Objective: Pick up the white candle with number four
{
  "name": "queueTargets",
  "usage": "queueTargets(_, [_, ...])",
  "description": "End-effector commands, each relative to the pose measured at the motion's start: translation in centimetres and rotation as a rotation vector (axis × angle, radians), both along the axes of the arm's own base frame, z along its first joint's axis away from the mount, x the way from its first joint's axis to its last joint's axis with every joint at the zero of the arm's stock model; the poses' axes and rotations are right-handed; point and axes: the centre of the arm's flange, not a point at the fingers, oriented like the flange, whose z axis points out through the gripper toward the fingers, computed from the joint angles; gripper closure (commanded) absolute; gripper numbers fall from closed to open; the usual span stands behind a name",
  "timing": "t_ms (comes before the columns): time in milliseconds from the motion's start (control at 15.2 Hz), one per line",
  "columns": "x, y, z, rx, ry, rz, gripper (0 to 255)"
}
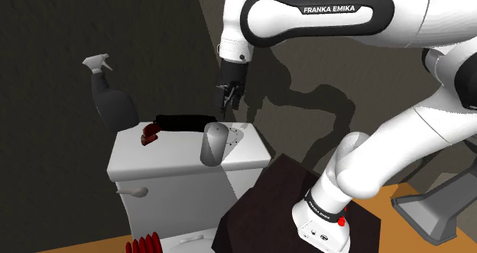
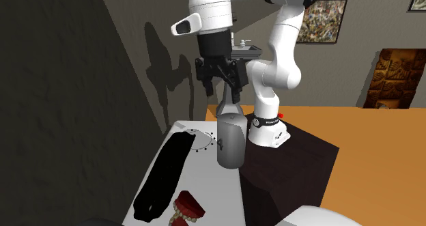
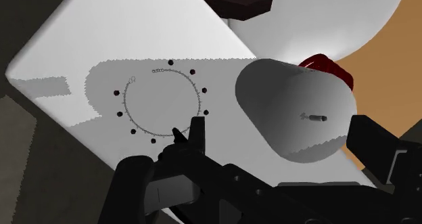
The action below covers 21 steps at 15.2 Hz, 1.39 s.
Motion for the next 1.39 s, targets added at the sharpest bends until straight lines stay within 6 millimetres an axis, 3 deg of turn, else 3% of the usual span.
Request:
queueTargets(0, [1.1, 2.2, -1.3, 0.005, 0.007, 0.017, 0])
queueTargets(198, [2.3, 4.8, -2.9, 0.01, 0.015, 0.038, 0])
queueTargets(660, [2.3, 4.8, -6.9, 0.01, 0.015, 0.038, 0])
queueTargets(792, [2.3, 4.8, -6.9, 0.01, 0.015, 0.038, 0])
queueTargets(858, [2.3, 4.7, -6.9, 0.01, 0.015, 0.038, 255])
queueTargets(1320, [2.3, 4.7, -6.9, 0.01, 0.015, 0.038, 255])
